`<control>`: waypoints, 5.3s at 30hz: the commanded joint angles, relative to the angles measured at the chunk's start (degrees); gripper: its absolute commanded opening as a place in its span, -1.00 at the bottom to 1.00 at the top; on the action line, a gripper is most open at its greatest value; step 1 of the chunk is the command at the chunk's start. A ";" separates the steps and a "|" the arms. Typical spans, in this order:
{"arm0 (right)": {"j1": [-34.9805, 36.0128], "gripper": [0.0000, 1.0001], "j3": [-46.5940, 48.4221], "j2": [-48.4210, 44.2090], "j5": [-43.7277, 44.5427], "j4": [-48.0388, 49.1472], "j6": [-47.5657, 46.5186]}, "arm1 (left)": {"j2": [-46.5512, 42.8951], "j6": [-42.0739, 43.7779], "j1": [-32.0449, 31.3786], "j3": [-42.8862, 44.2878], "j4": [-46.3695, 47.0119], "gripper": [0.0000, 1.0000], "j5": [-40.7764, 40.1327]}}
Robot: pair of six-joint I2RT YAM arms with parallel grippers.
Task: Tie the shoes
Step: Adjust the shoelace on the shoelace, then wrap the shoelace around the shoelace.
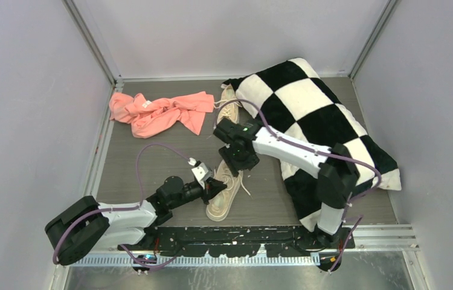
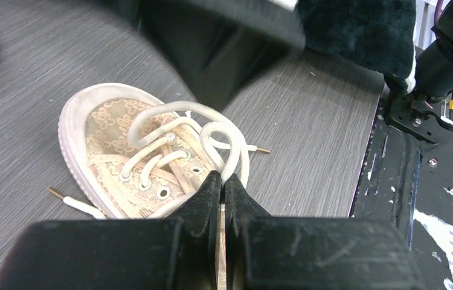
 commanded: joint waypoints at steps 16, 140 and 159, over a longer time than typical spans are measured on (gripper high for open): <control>-9.42 0.07 -34.88 -25.27 -25.06 48.08 25.75 | 0.33 1.59 0.56 0.31 -0.27 -1.00 -1.34; -4.77 -0.98 -48.65 -20.66 -16.67 52.06 16.46 | 15.30 -4.89 1.35 -0.31 21.70 -0.99 -4.57; -1.10 -0.99 -48.39 -25.46 -20.74 45.43 14.51 | 17.26 -4.28 1.35 -1.32 26.72 -0.99 -6.12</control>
